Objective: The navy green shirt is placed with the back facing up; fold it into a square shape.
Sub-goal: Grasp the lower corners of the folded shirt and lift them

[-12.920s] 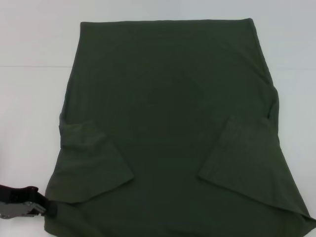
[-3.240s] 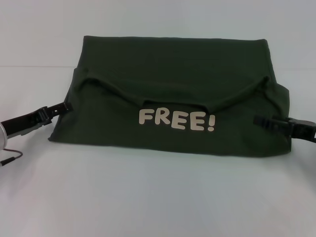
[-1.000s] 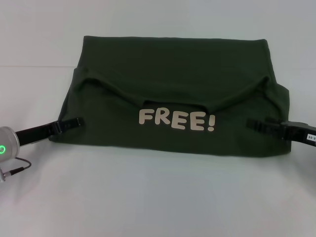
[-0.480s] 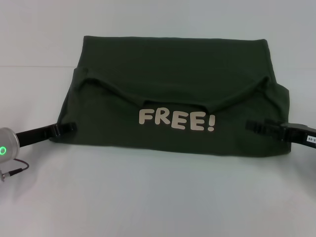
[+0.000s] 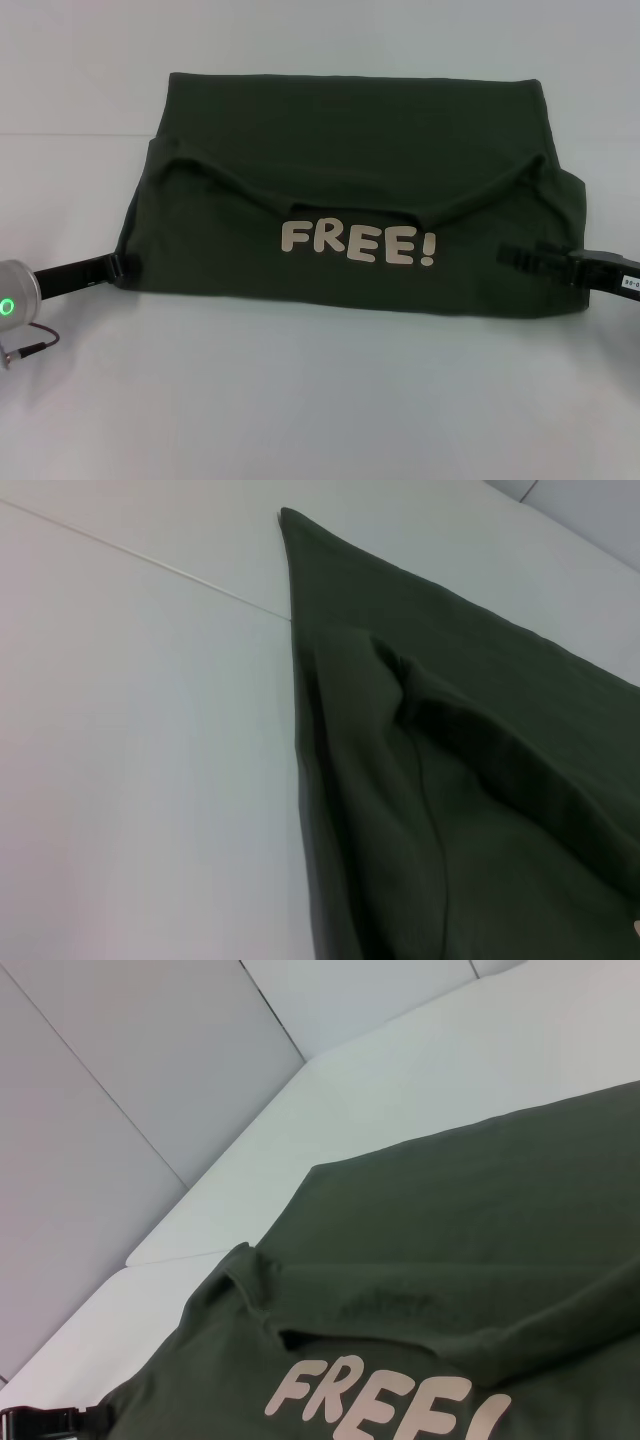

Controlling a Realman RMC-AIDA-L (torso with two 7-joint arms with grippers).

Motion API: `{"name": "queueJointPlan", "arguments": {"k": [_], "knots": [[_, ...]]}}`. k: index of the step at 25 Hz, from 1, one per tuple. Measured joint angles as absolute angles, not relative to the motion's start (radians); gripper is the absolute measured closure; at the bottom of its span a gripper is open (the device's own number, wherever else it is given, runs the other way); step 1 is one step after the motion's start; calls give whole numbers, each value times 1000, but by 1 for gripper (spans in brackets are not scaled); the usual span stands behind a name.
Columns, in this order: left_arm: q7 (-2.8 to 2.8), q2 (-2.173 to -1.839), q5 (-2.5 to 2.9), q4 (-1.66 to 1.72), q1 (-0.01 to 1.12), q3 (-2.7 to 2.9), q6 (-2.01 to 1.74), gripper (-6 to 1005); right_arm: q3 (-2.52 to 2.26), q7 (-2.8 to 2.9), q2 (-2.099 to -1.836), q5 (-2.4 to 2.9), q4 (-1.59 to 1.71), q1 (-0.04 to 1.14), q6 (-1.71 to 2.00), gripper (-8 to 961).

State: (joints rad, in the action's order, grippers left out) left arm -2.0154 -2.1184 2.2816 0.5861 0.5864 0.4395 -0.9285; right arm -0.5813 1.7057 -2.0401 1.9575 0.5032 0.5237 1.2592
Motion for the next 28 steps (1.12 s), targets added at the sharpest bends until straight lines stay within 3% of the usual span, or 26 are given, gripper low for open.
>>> {"name": "queueJointPlan", "arguments": {"k": [4, 7, 14, 19, 21, 28], "knots": [[-2015, -2118, 2282, 586, 586, 439, -927, 905, -578, 1714, -2038, 1958, 503, 521, 1261, 10], [-2015, -2118, 2281, 586, 586, 439, -927, 948, -574, 1784, -2020, 1957, 513, 514, 1267, 10], [-2014, -2118, 2281, 589, 584, 439, -927, 991, -584, 2199, -1940, 2045, 632, 505, 1309, 11], [-2009, -2118, 2281, 593, 585, 439, -928, 991, -635, 2473, -1876, 2302, 649, 593, 1317, 11], [-2007, -2118, 2281, 593, 585, 439, -928, 991, -652, 2523, -1874, 2381, 645, 627, 1316, 11], [-2003, -2118, 2281, 596, 587, 439, -929, 991, -658, 2540, -1904, 2445, 626, 691, 1303, 12]]}}
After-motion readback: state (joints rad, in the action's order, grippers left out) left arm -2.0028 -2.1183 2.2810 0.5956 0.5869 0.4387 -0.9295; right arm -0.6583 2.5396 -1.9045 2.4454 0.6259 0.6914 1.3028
